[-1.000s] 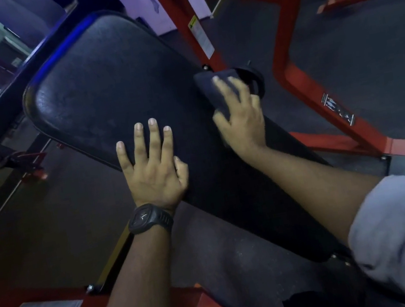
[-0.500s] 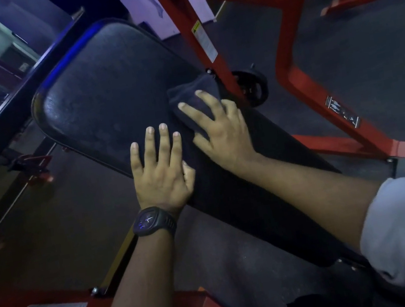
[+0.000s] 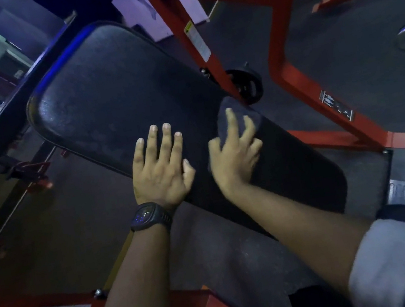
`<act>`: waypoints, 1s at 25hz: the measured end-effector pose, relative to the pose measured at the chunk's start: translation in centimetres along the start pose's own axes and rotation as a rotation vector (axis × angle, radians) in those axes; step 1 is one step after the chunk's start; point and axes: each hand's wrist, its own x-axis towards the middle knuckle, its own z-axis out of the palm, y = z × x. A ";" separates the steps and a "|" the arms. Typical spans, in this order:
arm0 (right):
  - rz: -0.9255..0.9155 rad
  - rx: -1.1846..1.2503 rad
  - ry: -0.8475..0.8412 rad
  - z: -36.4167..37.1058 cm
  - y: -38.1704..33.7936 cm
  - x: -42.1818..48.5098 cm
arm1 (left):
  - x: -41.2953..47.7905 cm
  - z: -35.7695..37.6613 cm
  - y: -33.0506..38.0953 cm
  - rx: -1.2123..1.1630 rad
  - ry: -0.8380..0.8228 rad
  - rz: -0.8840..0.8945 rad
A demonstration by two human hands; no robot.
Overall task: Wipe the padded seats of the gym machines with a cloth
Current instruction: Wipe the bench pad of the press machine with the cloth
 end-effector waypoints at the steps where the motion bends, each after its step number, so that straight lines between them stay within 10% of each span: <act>1: -0.270 -0.077 -0.001 0.2 0.7 -1.4 | 0.1 0.0 -0.1 -0.005 -0.004 0.014; 3: -0.614 -0.178 -0.050 -0.4 3.9 -1.2 | 0.1 -0.2 -0.2 0.002 -0.016 0.014; 7: 0.263 0.096 -0.038 -0.5 2.3 -2.4 | -0.3 -0.4 0.2 -0.007 -0.031 0.010; 11: -0.504 -0.111 -0.122 -0.4 5.8 -7.2 | -0.4 -0.3 -0.1 -0.023 -0.030 0.014; 15: 0.257 0.131 -0.059 -0.2 2.4 -6.6 | -0.4 -0.5 0.1 -0.035 -0.055 0.026; 19: -0.662 -0.165 -0.143 -1.2 7.2 -5.8 | -0.7 -0.1 -0.3 -0.014 -0.043 0.053; 23: 0.159 0.064 -0.102 -1.0 4.3 -6.6 | -0.7 -0.2 -0.1 -0.027 -0.057 0.040; 25: -0.296 -0.033 -0.132 -0.8 4.9 -9.5 | -0.8 -0.1 -0.2 -0.041 -0.057 0.042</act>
